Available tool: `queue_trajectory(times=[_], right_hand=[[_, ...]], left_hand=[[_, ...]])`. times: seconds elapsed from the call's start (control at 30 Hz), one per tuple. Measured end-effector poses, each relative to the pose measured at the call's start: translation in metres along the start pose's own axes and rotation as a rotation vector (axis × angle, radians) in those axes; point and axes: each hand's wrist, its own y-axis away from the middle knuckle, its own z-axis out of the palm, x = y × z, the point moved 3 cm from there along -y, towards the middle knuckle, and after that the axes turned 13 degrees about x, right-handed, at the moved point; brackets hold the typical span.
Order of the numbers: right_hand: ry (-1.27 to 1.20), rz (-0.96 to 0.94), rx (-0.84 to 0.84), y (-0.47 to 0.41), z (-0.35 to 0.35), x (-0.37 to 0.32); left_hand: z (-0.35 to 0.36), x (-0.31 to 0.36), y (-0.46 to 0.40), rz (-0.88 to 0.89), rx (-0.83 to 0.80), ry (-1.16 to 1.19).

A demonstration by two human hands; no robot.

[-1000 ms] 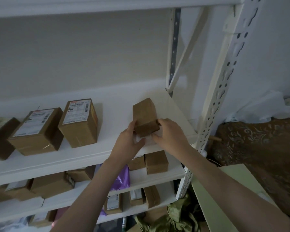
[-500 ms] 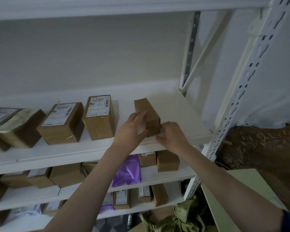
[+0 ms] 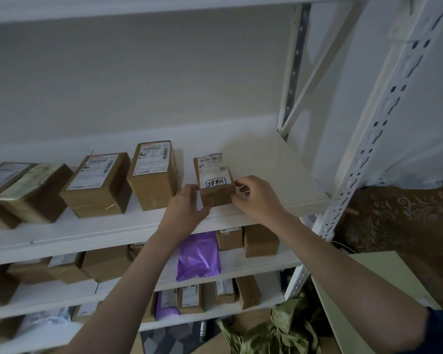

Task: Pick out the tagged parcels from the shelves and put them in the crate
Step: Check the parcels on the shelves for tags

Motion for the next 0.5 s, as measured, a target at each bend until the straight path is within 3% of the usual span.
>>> queue_trajectory(times=[0.2,0.3,0.5], right_hand=[[0.064,0.009,-0.127,-0.010,0.009,-0.009],[0.003,-0.009,-0.150,-0.023,0.016,-0.009],[-0.051,-0.086,0.042,-0.012,0.015,-0.014]], left_hand=[[0.005,0.004,-0.013,0.051,-0.080,0.049],[0.009,0.006,-0.018,0.075,-0.042,0.100],[0.015,0.013,-0.007,0.138,0.097,0.170]])
